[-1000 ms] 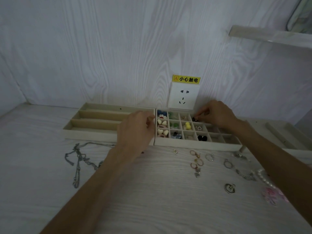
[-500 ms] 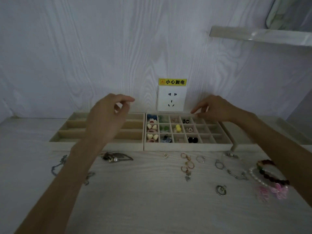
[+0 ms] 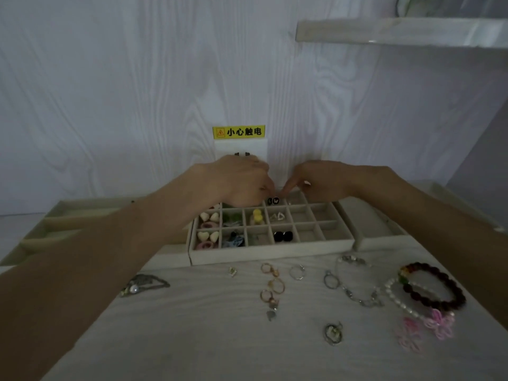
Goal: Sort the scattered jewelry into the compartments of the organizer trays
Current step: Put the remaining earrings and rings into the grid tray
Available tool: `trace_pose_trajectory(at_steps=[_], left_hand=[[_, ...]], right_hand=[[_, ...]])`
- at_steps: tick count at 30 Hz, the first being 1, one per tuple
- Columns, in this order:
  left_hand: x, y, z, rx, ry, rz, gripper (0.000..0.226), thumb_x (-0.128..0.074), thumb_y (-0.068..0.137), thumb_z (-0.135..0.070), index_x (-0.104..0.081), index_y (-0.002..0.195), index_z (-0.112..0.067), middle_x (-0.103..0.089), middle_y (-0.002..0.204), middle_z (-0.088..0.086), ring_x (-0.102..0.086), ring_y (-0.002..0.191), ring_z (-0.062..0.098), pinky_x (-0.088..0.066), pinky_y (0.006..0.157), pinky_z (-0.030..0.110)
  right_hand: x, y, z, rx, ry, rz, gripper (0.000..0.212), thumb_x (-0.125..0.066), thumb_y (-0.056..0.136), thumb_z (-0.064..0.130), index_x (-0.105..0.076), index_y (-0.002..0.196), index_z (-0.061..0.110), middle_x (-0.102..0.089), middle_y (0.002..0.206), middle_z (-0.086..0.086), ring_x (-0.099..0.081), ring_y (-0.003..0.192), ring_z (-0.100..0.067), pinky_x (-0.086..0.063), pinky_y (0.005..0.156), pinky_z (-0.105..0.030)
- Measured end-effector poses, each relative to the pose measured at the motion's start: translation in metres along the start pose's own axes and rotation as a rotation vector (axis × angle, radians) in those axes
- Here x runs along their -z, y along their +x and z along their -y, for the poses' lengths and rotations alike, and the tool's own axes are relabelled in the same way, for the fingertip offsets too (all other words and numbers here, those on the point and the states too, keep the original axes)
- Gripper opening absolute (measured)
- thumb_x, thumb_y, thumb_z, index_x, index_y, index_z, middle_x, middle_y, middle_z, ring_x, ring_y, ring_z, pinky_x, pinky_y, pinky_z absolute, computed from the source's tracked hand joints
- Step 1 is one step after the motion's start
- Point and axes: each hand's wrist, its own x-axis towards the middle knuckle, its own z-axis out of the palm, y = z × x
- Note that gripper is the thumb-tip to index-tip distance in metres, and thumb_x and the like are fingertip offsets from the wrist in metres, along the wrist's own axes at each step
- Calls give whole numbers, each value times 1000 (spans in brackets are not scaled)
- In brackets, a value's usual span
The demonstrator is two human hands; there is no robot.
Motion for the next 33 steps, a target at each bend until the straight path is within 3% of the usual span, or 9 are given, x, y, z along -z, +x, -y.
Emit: trace_pose_trajectory(at_steps=[4,6,8,10,12,14,16,27,33], left_hand=[[-2,2,1,-1,40,58,39,-31,98,-27,-56,127,-34,-39,82,-7,-48,105,17,-45,91,39],[-2,2,0,15,48,102,39,-31,100,-28,-53,131,-35,-45,92,-5,-48,110,17,-44,92,35],[-4,3,-2,47,49,127,39,-31,100,-30,-46,136,-38,-49,111,0,-42,120,18,-40,93,32],[-6,4,-4,77,50,128,41,-31,100,-29,-42,139,-37,-47,127,1,-38,126,19,-38,94,32],[-6,4,-5,89,55,120,42,-31,100,-28,-42,139,-36,-47,130,1,-38,127,20,-39,95,34],[-6,3,-6,89,70,114,41,-31,100,-27,-43,138,-37,-48,130,1,-39,127,21,-39,95,35],[-5,3,-7,93,78,115,41,-30,100,-28,-43,138,-37,-48,131,1,-38,127,21,-39,96,35],[-5,3,-7,86,92,137,41,-31,99,-29,-48,135,-34,-52,128,0,-41,126,22,-42,99,40],[-3,3,-8,86,99,155,41,-30,99,-29,-47,136,-36,-51,131,0,-40,127,21,-41,100,39]], right_hand=[[2,-1,5,12,-18,47,54,-37,89,-1,-57,127,32,-47,99,5,-49,95,-10,-38,73,-19],[2,-1,7,10,-25,85,50,-37,93,2,-53,131,30,-50,101,7,-42,87,-4,-31,59,-11],[2,1,8,8,-31,93,45,-40,94,7,-52,132,28,-46,82,18,-39,70,-1,-28,54,-7],[1,6,9,-7,-44,86,42,-42,95,12,-54,131,30,-40,75,21,-40,72,-5,-31,59,-12],[0,8,10,-21,-63,93,39,-44,95,17,-55,128,34,-58,98,12,-47,87,-9,-37,72,-19],[-1,11,11,-46,-71,93,38,-45,94,20,-57,125,38,-57,124,2,-54,104,-15,-38,79,-22],[1,11,11,-64,-69,92,40,-47,92,18,-57,124,40,-52,133,-1,-53,114,-18,-40,80,-23],[0,13,18,-60,-57,79,46,-48,87,14,-58,121,43,-53,133,0,-54,116,-19,-47,95,-35],[3,10,20,-65,-84,84,47,-48,87,12,-58,123,41,-53,134,2,-54,116,-18,-47,92,-32]])
